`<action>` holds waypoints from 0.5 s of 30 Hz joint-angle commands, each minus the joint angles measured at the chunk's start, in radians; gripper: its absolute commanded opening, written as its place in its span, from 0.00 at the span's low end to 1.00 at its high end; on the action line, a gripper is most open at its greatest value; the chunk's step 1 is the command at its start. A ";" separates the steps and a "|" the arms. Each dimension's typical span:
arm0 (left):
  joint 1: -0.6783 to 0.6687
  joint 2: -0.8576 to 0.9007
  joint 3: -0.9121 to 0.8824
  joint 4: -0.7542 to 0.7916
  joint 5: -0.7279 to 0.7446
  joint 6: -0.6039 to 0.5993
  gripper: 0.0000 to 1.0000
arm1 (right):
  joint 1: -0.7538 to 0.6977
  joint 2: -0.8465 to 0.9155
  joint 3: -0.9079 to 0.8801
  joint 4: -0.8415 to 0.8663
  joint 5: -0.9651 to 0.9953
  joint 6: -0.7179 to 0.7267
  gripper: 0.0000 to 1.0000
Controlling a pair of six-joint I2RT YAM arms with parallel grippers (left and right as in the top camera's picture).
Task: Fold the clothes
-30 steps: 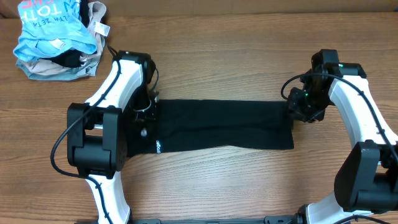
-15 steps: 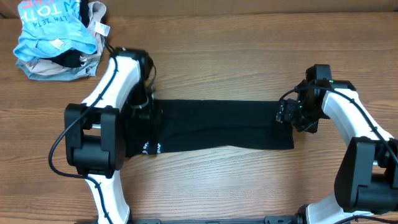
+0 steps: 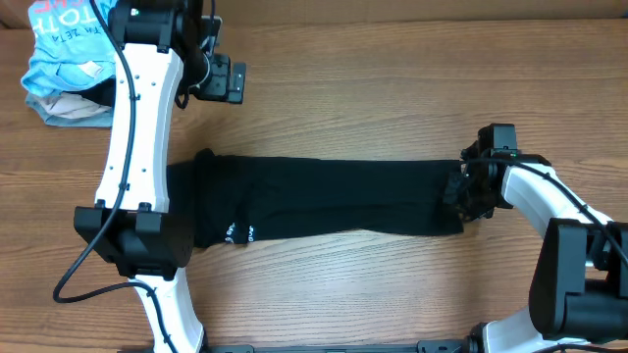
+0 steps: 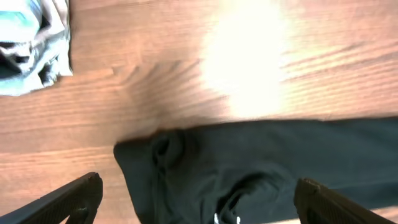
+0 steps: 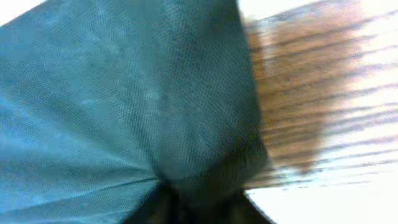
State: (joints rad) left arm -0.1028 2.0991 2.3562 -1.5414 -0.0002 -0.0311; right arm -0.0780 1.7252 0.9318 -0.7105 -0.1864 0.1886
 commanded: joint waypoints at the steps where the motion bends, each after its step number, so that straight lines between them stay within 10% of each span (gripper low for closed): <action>1: 0.004 0.004 0.014 0.011 -0.005 -0.021 1.00 | -0.020 0.004 -0.009 0.005 0.001 0.049 0.13; 15: 0.007 0.006 -0.005 0.060 -0.011 -0.021 1.00 | -0.288 0.003 0.316 -0.296 -0.224 -0.165 0.04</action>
State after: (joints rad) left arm -0.1028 2.0995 2.3558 -1.4876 -0.0013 -0.0315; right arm -0.3614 1.7306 1.1667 -0.9588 -0.2916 0.1349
